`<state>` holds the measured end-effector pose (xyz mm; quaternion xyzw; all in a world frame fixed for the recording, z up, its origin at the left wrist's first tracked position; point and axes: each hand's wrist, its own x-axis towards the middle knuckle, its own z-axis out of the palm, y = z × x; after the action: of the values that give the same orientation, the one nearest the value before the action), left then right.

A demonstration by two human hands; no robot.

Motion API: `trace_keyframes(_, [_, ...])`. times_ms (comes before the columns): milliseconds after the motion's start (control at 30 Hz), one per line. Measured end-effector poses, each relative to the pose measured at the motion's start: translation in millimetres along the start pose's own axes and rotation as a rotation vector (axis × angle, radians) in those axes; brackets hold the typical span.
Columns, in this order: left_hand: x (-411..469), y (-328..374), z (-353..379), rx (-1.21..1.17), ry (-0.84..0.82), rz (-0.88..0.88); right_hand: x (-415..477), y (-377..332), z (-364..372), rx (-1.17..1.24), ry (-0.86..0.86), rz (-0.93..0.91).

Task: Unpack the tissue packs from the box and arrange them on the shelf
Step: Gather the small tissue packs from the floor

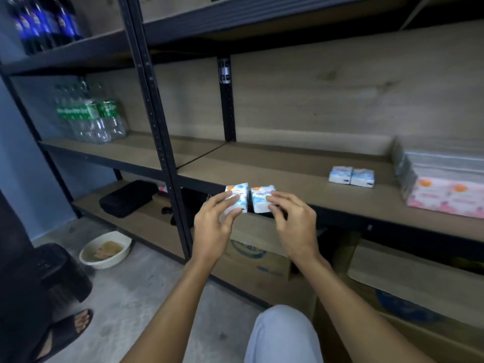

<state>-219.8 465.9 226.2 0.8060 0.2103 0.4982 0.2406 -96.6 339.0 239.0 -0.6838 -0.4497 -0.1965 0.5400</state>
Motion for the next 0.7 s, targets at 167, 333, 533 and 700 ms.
trace_keyframes(167, [23.7,40.6,45.8,-0.069,-0.064,0.084,30.5,25.2,-55.0,-0.023,0.054,0.037])
trace_keyframes(333, [35.8,72.2,103.4,-0.100,-0.175,0.145,44.6,58.8,-101.7,-0.159,0.048,0.115])
trace_keyframes(533, [40.1,104.3,162.1,-0.074,-0.319,0.169,41.0,87.1,-147.1,-0.376,0.015,0.158])
trace_keyframes(700, [39.8,104.8,182.1,-0.078,-0.401,0.137,33.1,102.7,-155.5,-0.416,-0.040,0.206])
